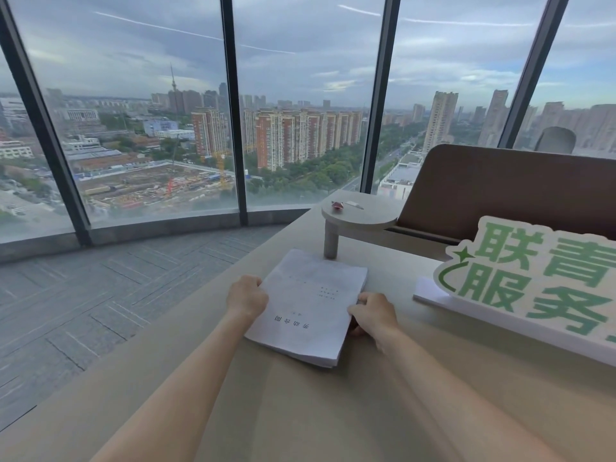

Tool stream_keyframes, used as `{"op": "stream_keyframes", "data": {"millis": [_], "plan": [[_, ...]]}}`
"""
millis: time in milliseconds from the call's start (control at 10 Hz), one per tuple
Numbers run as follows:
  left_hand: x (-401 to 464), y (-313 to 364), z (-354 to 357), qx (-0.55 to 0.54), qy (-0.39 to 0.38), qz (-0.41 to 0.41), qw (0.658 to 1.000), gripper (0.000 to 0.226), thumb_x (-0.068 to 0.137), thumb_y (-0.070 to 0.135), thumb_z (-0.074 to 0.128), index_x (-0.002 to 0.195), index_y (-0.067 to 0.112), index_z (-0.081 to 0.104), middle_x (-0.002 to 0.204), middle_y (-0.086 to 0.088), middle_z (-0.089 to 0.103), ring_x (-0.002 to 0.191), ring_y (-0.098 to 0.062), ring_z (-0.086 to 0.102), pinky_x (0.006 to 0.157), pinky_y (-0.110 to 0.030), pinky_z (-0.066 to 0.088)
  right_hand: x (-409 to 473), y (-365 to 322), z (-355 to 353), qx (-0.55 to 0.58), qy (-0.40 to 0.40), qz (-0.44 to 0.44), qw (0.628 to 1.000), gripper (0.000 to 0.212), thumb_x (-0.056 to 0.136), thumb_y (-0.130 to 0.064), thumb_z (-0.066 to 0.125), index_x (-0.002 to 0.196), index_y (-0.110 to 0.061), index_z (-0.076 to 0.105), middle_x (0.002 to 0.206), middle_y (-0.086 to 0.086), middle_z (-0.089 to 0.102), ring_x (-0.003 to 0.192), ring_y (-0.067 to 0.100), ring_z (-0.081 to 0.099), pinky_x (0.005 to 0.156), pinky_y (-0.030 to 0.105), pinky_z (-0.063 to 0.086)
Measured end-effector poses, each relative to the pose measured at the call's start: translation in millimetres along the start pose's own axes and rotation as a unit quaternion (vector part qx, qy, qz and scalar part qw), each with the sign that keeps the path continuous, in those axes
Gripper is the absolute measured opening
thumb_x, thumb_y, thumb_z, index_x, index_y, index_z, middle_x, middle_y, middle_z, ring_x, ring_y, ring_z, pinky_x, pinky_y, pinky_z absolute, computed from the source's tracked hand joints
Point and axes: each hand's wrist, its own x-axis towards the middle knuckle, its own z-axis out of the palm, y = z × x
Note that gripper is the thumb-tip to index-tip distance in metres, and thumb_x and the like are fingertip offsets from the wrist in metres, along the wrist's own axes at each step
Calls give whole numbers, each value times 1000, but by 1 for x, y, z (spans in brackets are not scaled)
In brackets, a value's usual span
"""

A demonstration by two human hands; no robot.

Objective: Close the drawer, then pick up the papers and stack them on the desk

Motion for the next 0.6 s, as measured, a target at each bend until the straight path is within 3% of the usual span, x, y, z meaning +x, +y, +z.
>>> {"op": "stream_keyframes", "data": {"millis": [100, 200, 300, 400, 500, 600], "plan": [[2, 0, 0, 31, 3, 11, 999, 24, 82, 4, 48, 85, 1, 71, 93, -23, 70, 94, -37, 64, 70, -34, 46, 3, -1, 1, -32, 12, -20, 999, 24, 82, -6, 53, 58, -12, 51, 65, 4, 57, 52, 22, 58, 33, 15, 41], [2, -2, 1, 55, 10, 21, 998, 25, 84, 6, 47, 91, 2, 71, 100, -22, 70, 100, -39, 63, 76, -36, 48, 7, 0, 4, -76, 16, -40, 996, 15, 79, -9, 54, 66, -5, 59, 67, 7, 60, 56, 25, 62, 48, 32, 59], [1, -5, 2, 73, 37, 31, 996, 33, 87, 12, 49, 114, 7, 67, 105, -18, 72, 107, -36, 63, 84, -38, 49, 8, 0, 6, -140, 7, -72, 988, 20, 76, -14, 49, 81, -1, 62, 82, 14, 68, 76, 35, 69, 68, 45, 62], [2, -3, -2, 94, 25, 32, 995, 35, 89, 14, 48, 120, 7, 63, 110, -16, 71, 112, -35, 61, 88, -38, 48, 2, -8, 6, -229, -7, -110, 967, 33, 83, -15, 46, 112, -5, 59, 105, 19, 67, 102, 39, 63, 85, 39, 53], [1, 0, -3, 125, 23, 42, 991, 34, 93, 19, 46, 120, 7, 63, 121, -18, 67, 118, -35, 58, 92, -38, 46, -1, -14, 6, -293, -21, -130, 947, 15, 87, -17, 43, 92, -7, 53, 110, 21, 65, 101, 39, 61, 81, 37, 49], [-3, 8, -5, 125, 42, 61, 989, 35, 93, 21, 47, 123, 8, 61, 121, -19, 67, 116, -35, 59, 91, -38, 47, -3, -14, 5, -302, -5, -131, 944, 13, 89, -17, 42, 88, -8, 50, 111, 22, 65, 102, 39, 61, 81, 37, 48]]}}
